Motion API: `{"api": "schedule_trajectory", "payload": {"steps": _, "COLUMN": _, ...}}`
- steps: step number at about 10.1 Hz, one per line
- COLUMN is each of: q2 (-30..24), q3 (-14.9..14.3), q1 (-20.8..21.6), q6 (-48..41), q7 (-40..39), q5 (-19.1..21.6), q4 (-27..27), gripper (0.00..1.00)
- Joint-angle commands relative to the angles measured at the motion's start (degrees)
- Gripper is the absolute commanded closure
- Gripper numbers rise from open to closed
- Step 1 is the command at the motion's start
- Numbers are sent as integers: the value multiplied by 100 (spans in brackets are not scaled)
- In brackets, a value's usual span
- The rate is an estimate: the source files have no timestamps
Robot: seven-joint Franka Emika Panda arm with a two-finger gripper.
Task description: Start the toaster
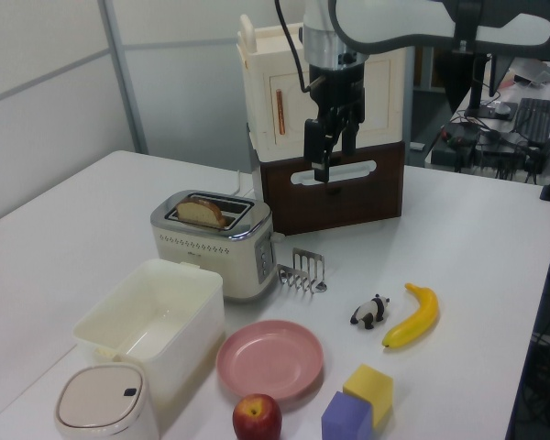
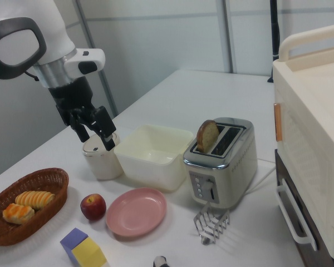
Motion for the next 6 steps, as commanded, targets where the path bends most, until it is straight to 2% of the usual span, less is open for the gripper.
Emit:
{"api": "schedule_trajectory", "payload": {"steps": 1, "q2": 16, "q3": -144, "q1": 50, "q6": -3, "q7": 178, "q5": 146, "q4": -157, "gripper": 0}}
{"api": "schedule_trajectory", "payload": {"steps": 6, "q2": 130, "q3": -285, "q1": -82, "q6": 217, "q7": 178, "q5": 128, "q4": -165, "gripper": 0}}
